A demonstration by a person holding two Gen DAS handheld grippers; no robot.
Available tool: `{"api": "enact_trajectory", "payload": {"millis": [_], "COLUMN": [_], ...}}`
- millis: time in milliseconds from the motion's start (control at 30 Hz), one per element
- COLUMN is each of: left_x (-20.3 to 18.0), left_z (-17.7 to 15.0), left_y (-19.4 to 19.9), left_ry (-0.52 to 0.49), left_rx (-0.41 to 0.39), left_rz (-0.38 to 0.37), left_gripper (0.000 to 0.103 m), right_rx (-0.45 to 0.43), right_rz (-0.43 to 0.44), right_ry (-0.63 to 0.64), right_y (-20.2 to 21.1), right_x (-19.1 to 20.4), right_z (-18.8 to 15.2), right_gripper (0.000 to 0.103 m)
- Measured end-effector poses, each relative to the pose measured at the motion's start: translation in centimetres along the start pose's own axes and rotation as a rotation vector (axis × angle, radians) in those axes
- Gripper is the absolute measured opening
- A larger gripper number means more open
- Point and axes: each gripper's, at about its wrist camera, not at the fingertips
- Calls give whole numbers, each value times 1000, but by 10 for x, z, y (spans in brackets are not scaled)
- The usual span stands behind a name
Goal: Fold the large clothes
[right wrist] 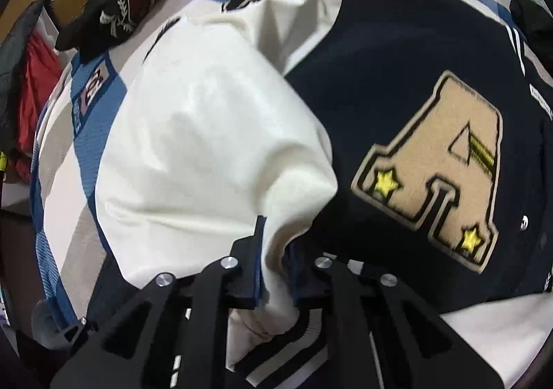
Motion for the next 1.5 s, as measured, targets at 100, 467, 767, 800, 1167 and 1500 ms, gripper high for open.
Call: {"api": "enact_trajectory", "payload": {"millis": [100, 467, 767, 800, 1167, 1500], "left_x": [-2, -20, -39, -42, -40, -43], "left_z": [0, 0, -6, -7, -15, -18], "left_y": [2, -3, -12, -15, -33, -40], "left_ry": [-5, -62, -108, -122, -159, -201], "left_rx": [-9, 14, 64, 71, 109, 103], "left_rz": [2, 43, 38, 52, 106, 139], "left_gripper": [92, 92, 92, 92, 92, 95], "right_rx": [-86, -286, -310, -298, -204, -74], "right_rz": [-10, -195, -342, -342, -298, -187], "right_ry": [-18, 17, -108, -144, -382, -540], "right_y": [30, 212, 294, 299, 246, 114], "right_x": [0, -10, -72, -89, -214, -287], "right_z": [-3, -7, -51, -61, -158, -196], "right_gripper": [10, 9, 9, 9, 9, 12]}}
Point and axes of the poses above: each gripper's, at about its wrist camera, not at the fingertips, and y roughly against the way its jaws point, x to its left, z to its top, and after that the axes turned 10 degrees about x, right-handed
